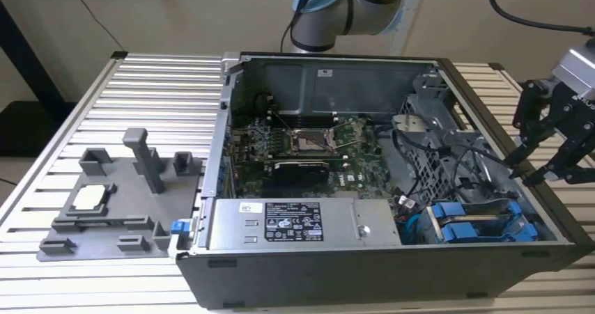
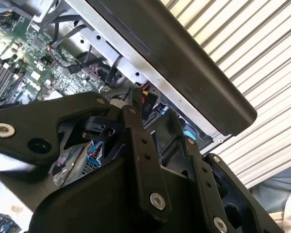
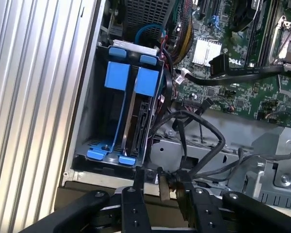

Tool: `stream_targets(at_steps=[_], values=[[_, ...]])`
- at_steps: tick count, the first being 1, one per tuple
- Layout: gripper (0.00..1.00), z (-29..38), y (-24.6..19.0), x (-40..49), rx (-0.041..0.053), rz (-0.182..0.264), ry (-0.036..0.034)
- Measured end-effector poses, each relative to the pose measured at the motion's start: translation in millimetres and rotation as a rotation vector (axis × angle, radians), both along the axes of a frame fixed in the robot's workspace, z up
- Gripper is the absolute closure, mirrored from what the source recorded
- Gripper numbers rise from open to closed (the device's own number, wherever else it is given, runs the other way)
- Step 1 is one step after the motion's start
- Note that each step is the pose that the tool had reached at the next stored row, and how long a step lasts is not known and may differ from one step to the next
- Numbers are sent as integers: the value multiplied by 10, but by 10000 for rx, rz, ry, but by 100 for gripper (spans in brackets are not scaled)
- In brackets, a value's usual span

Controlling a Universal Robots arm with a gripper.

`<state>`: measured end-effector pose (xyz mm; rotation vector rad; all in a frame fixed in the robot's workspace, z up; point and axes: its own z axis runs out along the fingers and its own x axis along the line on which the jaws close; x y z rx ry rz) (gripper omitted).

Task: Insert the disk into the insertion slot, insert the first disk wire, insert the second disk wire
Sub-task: 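Insert the first disk wire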

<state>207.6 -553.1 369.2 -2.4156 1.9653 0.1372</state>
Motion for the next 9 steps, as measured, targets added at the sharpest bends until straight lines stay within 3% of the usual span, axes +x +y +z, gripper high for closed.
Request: stream_targets(at_steps=[9], values=[[60,-1,-1,16,5,7,-1]])
